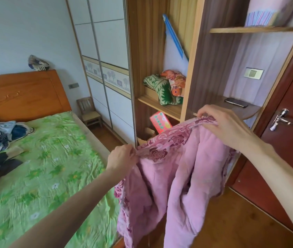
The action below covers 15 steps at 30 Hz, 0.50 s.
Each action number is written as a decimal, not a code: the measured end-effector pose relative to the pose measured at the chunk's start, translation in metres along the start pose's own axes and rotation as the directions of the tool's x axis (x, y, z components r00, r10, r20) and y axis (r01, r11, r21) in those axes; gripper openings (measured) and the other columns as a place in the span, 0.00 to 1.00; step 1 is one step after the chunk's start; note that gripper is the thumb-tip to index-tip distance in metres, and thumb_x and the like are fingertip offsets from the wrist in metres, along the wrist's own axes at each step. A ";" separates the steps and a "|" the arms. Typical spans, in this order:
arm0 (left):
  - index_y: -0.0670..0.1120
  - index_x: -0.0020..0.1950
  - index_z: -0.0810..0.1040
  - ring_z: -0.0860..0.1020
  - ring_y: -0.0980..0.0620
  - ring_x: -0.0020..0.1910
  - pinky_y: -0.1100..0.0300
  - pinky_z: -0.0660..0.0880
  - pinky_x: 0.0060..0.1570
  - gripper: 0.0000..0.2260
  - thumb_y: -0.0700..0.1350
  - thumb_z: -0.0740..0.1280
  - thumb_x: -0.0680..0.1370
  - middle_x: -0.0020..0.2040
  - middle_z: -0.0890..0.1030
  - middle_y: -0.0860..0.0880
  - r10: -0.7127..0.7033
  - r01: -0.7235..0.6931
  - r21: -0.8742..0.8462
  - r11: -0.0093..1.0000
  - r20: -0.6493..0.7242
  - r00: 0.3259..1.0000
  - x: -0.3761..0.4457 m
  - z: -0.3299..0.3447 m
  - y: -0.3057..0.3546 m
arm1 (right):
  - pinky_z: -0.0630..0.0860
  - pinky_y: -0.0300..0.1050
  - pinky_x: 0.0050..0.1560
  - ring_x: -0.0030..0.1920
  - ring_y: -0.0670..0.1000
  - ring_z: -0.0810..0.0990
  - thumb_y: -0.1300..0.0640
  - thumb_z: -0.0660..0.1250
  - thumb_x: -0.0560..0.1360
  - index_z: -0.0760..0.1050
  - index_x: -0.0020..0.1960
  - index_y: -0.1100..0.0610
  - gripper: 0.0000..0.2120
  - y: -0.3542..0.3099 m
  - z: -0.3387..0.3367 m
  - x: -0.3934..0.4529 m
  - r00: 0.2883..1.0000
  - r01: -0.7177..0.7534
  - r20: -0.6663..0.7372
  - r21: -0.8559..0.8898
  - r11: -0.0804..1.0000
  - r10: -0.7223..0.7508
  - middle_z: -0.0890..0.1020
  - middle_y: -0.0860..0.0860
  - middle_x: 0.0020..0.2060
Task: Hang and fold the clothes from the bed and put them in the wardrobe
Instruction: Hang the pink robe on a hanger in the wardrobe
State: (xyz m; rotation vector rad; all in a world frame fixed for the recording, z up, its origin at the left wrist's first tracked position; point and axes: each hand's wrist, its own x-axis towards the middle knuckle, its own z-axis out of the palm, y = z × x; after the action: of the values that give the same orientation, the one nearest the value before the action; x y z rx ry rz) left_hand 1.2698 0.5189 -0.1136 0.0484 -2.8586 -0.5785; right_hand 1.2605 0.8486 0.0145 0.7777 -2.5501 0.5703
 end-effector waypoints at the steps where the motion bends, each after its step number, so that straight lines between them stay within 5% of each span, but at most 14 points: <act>1: 0.44 0.48 0.77 0.81 0.35 0.48 0.47 0.77 0.43 0.05 0.45 0.69 0.79 0.44 0.83 0.45 0.005 -0.007 -0.086 0.996 -0.029 1.000 0.001 0.002 0.001 | 0.79 0.57 0.51 0.52 0.52 0.80 0.66 0.72 0.78 0.77 0.56 0.50 0.13 0.003 -0.002 0.000 1.000 -0.006 -0.007 -0.008 1.000 0.006 0.81 0.47 0.52; 4: 0.44 0.45 0.69 0.77 0.36 0.43 0.46 0.71 0.40 0.08 0.41 0.63 0.84 0.39 0.78 0.48 0.019 -0.046 -0.323 0.945 -0.084 0.996 0.003 0.011 0.012 | 0.78 0.50 0.48 0.48 0.52 0.81 0.62 0.72 0.76 0.78 0.54 0.50 0.11 0.016 -0.008 0.002 1.000 -0.020 -0.008 -0.059 0.998 0.020 0.82 0.48 0.48; 7: 0.49 0.43 0.65 0.75 0.48 0.37 0.49 0.70 0.37 0.12 0.44 0.61 0.85 0.37 0.78 0.55 0.000 -0.068 -0.454 0.888 -0.148 0.989 0.014 0.010 0.030 | 0.73 0.32 0.43 0.46 0.43 0.79 0.42 0.77 0.71 0.78 0.50 0.41 0.12 0.031 -0.023 -0.001 0.973 -0.145 0.174 -0.039 0.989 0.149 0.83 0.39 0.44; 10: 0.50 0.41 0.63 0.69 0.49 0.31 0.47 0.69 0.33 0.12 0.50 0.61 0.82 0.32 0.74 0.54 0.015 -0.125 -0.450 0.884 -0.240 0.971 0.031 -0.001 0.049 | 0.77 0.45 0.44 0.41 0.43 0.79 0.27 0.73 0.68 0.79 0.44 0.42 0.20 0.047 -0.016 -0.008 0.933 -0.234 0.272 -0.034 0.972 0.235 0.81 0.41 0.36; 12: 0.51 0.41 0.62 0.67 0.49 0.30 0.49 0.67 0.31 0.12 0.53 0.61 0.80 0.31 0.71 0.54 0.063 -0.172 -0.374 0.911 -0.288 0.956 0.041 -0.009 0.059 | 0.78 0.56 0.45 0.36 0.48 0.78 0.32 0.69 0.75 0.77 0.36 0.48 0.21 0.056 -0.005 -0.014 0.956 -0.223 0.197 0.013 0.975 0.217 0.79 0.46 0.31; 15: 0.54 0.44 0.65 0.71 0.57 0.29 0.58 0.62 0.29 0.10 0.55 0.63 0.80 0.31 0.73 0.56 0.189 -0.260 -0.197 0.945 -0.318 0.929 0.054 -0.021 0.065 | 0.77 0.61 0.49 0.40 0.50 0.79 0.45 0.66 0.82 0.78 0.37 0.51 0.17 0.076 0.002 -0.018 0.990 -0.134 0.055 0.090 0.987 0.130 0.78 0.47 0.37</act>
State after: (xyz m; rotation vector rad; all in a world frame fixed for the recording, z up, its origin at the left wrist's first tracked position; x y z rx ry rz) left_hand 1.2231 0.5668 -0.0581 -0.2141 -2.4441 -0.7846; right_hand 1.2280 0.9131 -0.0157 0.6647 -2.6507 0.7258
